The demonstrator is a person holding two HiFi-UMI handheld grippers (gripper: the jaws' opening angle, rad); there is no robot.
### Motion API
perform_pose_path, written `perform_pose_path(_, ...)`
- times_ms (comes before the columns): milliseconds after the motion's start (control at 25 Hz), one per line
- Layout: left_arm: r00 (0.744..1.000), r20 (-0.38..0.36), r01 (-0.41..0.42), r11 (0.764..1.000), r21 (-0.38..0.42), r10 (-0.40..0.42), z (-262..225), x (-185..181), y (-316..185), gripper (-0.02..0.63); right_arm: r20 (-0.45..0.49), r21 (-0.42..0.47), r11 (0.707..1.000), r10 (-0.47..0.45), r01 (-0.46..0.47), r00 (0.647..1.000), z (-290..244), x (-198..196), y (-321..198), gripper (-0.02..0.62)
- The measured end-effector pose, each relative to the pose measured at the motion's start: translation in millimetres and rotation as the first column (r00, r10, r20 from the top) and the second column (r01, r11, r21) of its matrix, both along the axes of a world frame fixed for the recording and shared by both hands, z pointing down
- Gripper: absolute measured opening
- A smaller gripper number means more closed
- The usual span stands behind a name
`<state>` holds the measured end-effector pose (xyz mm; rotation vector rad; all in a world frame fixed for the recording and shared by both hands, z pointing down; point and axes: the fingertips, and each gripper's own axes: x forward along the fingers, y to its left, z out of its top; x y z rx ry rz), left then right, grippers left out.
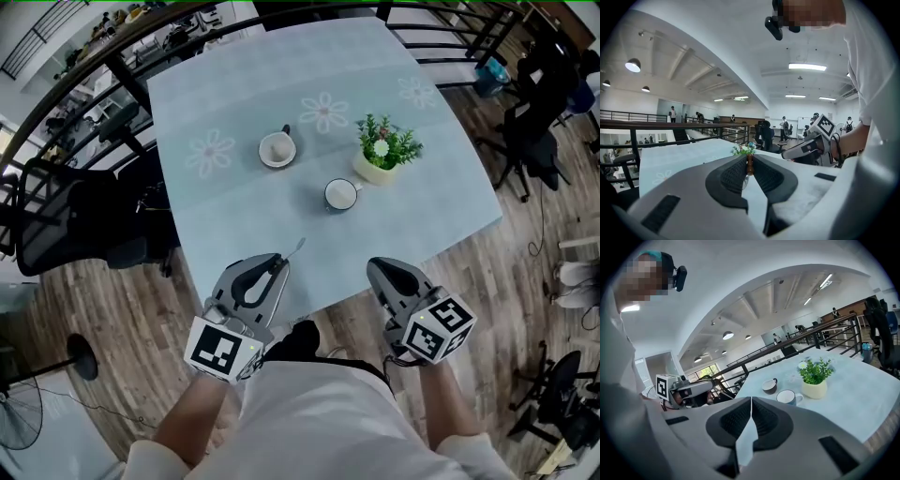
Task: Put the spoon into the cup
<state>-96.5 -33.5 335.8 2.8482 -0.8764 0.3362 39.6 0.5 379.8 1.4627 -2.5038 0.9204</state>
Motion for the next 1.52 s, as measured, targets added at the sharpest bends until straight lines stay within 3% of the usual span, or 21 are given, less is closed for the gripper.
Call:
perform_pose_path(400,0.999,-0.014,-0.031,1.0,-0.001,0.031,0,-2,-57,0.054,0.011,0.0,1.0,0.02,-0.02,1.0,0,-6,-55,0.023)
perform_pose_path(800,0.999,-0.029,-0.027,0.999,-0.019,0.027,6,8,-80,0.054,0.018,-0.013,1.0,0.02,-0.019,1.0,6,1,-79,0.023)
perform_pose_path(1520,0.997,0.032,0.076,0.996,-0.055,-0.074,26,83,-117,0.054,0.076,-0.048,0.993,-0.106,0.109,0.991,29,66,-128,0.023)
